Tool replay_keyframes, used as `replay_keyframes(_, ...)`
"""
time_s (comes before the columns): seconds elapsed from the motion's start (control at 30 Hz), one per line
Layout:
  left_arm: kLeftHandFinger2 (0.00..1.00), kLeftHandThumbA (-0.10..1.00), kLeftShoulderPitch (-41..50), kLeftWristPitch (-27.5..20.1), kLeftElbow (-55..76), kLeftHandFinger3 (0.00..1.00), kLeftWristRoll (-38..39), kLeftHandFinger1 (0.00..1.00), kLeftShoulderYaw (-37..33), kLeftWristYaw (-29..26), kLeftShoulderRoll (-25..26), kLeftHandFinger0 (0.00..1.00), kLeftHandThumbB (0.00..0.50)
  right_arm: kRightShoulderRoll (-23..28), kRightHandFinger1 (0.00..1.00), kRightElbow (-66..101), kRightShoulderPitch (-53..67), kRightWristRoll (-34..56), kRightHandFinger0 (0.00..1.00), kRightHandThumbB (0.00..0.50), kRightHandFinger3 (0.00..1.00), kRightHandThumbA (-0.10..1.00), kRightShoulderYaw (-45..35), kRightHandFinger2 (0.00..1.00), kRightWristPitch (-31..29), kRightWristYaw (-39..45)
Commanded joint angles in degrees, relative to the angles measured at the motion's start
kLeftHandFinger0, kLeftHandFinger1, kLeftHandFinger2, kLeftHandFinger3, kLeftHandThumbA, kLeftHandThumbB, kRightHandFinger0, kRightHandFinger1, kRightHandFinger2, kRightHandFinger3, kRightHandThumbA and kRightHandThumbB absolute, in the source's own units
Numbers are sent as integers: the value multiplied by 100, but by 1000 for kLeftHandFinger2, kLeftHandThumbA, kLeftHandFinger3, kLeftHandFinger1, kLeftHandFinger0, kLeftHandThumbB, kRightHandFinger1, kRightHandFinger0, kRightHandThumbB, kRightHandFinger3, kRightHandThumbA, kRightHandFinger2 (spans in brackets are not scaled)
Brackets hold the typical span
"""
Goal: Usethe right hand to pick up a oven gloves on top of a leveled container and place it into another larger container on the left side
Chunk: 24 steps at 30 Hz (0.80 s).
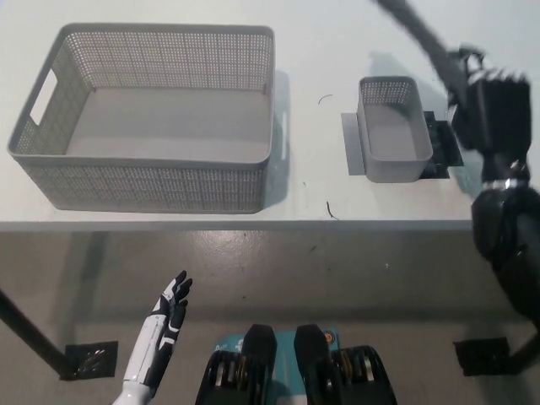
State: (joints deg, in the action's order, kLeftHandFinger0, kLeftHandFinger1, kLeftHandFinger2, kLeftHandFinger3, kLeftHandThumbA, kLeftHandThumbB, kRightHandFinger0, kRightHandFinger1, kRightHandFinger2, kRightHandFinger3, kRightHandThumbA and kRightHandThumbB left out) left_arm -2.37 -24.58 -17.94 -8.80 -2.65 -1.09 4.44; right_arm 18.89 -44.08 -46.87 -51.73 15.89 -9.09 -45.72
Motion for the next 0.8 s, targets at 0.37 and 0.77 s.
replay_keyframes(0.37, 1000, 1000, -73, -138, 132, 1000, 82, 1000, 55, -55, 26, 1000, 160, 50, 253, 1816, -784, -2, 0, 278, 688, -100, -218, 694, 29, 103)
replay_keyframes(0.77, 1000, 1000, -84, -185, 112, 1000, 61, 1000, 49, -54, 44, 1000, 162, -579, 216, 1181, -1291, -203, 0, 220, 718, -100, 465, 691, -109, 258)
